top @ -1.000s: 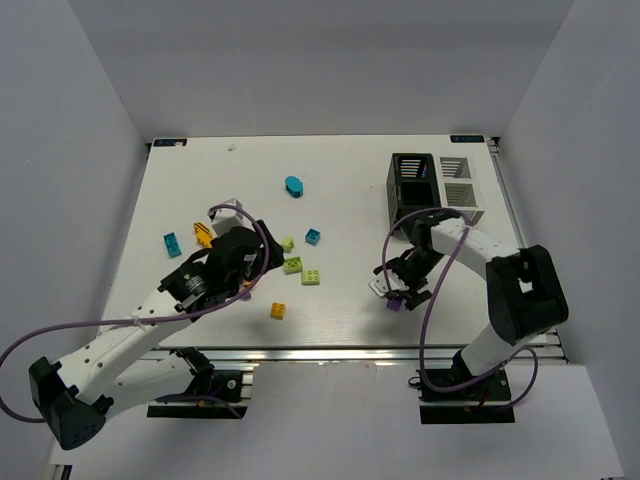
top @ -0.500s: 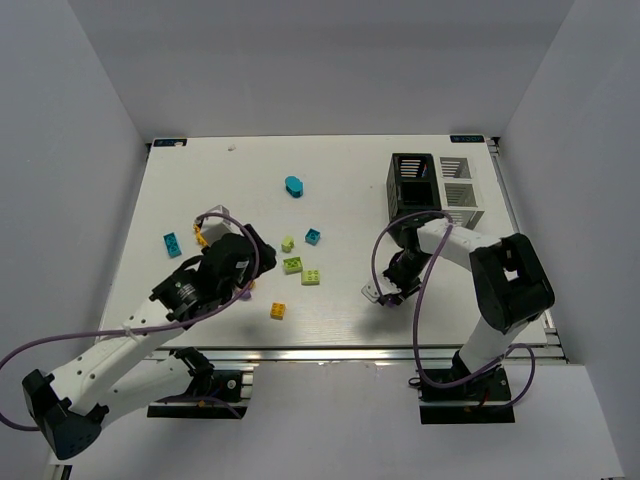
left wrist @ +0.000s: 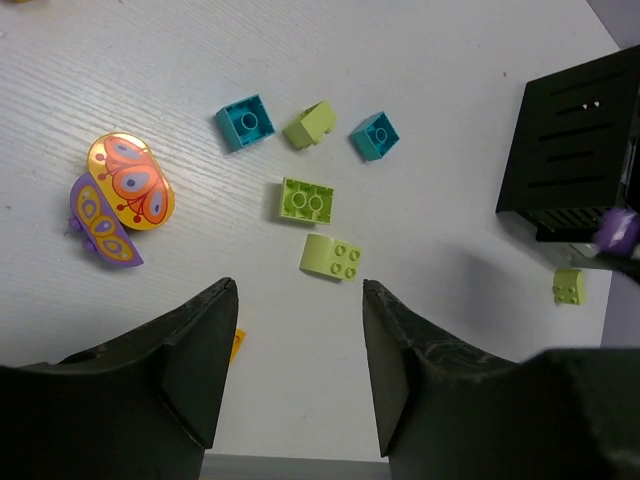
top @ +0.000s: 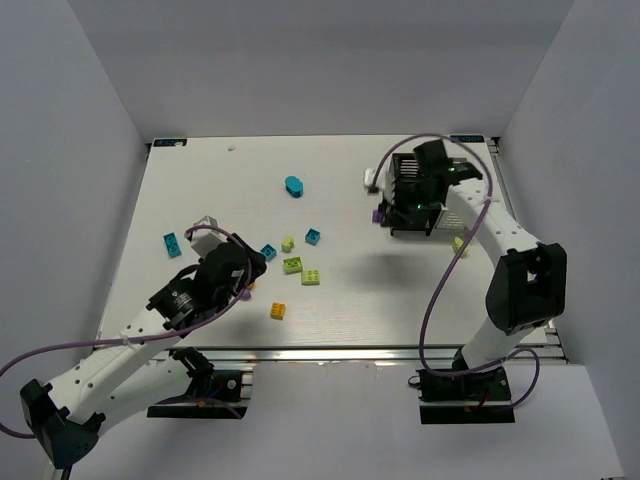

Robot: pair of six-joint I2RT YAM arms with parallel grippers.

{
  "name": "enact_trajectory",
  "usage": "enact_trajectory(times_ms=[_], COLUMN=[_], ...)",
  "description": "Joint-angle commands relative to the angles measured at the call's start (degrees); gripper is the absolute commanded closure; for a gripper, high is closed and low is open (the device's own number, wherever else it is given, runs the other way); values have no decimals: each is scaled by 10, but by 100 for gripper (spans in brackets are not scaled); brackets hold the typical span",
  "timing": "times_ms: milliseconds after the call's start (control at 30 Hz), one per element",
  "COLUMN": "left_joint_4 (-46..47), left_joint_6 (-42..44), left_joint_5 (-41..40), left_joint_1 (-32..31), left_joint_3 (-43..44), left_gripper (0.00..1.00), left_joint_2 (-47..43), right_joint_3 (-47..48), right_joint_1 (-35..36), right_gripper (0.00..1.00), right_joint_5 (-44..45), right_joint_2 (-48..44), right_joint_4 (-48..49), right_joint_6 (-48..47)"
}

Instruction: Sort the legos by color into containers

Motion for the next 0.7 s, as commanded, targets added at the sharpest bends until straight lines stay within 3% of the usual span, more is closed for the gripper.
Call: enact_trajectory(times_ms=[0,33,167,267,400,667], left_joint_4=[11,11,12,14,25,34], left_joint_6=[-24,-22,-8,3,4,4], left_joint_5=[-16,-16,-13,-7,2,15], left_joint_1=[7,9,16,20,21,22], left_joint_3=[-8,-6,7,14,11,7], left_gripper=[39,41,41,39,37,35], left_joint_2=[-18,-17,-7,3,8,12], right_joint_3=[59,63,46,31,46,106], right_joint_1=[-73,-104,-162,-185,-220,-240], right_gripper=[100,100,100,100,100,97], right_joint_5=[-24,-18,46,130,191,209], right_joint_2=[-12,-13,-19,-19,9,88], right_joint_4=[121,142,256,330,382,420], right_joint_6=[302,372,504,560,581,571])
